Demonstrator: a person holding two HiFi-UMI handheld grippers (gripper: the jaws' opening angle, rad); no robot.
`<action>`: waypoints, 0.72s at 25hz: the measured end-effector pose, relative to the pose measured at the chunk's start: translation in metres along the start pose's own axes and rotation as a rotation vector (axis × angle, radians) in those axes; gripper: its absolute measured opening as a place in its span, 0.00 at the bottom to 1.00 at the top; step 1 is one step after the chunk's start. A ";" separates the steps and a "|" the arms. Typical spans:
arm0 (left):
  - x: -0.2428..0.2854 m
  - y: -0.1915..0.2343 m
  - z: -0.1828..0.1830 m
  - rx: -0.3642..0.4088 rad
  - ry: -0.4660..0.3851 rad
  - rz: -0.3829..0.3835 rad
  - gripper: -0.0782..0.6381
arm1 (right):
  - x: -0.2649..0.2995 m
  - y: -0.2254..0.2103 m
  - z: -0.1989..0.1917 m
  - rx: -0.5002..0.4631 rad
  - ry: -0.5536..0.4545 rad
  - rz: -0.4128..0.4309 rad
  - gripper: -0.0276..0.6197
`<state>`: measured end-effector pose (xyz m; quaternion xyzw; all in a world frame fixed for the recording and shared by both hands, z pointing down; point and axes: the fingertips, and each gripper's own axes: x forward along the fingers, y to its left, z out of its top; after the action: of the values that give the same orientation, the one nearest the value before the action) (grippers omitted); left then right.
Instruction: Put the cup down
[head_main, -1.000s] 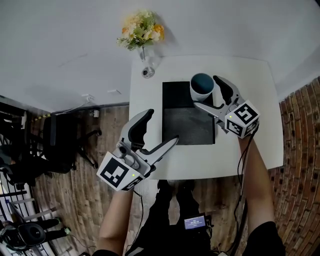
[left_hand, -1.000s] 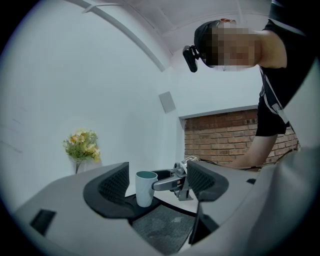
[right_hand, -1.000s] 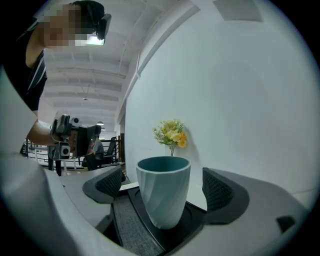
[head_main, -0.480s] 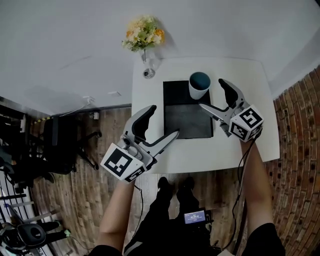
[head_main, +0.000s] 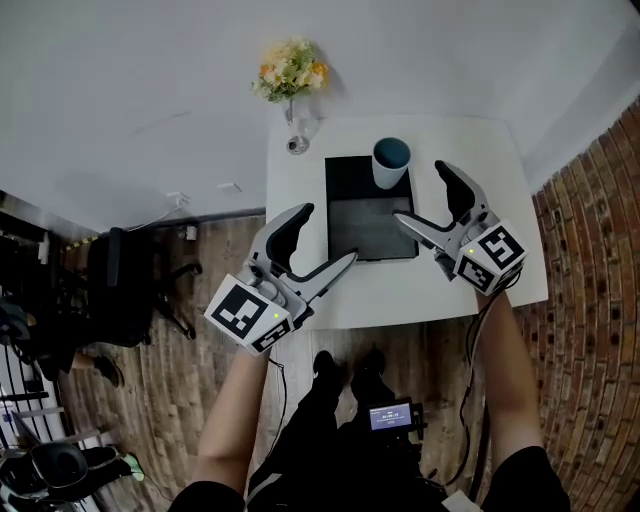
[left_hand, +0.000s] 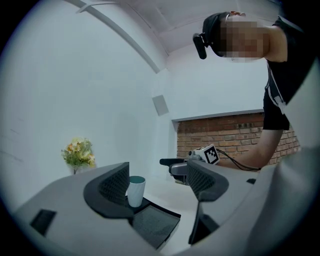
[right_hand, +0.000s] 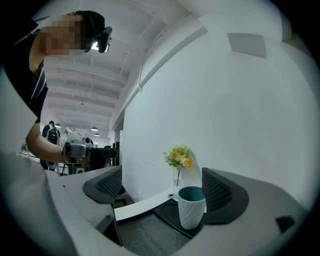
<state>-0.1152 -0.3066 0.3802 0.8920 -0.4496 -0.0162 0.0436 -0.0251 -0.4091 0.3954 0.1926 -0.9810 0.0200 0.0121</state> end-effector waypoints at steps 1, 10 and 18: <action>-0.002 -0.003 0.002 0.002 0.001 0.000 0.60 | -0.003 0.007 0.004 0.001 -0.006 0.004 0.80; -0.020 -0.025 0.008 -0.001 0.023 -0.010 0.60 | -0.026 0.063 0.035 -0.009 -0.039 0.031 0.80; -0.041 -0.043 0.016 -0.007 0.016 -0.031 0.60 | -0.048 0.114 0.049 -0.022 -0.062 0.043 0.80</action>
<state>-0.1066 -0.2495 0.3596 0.8987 -0.4355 -0.0111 0.0500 -0.0244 -0.2872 0.3406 0.1719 -0.9850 0.0036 -0.0166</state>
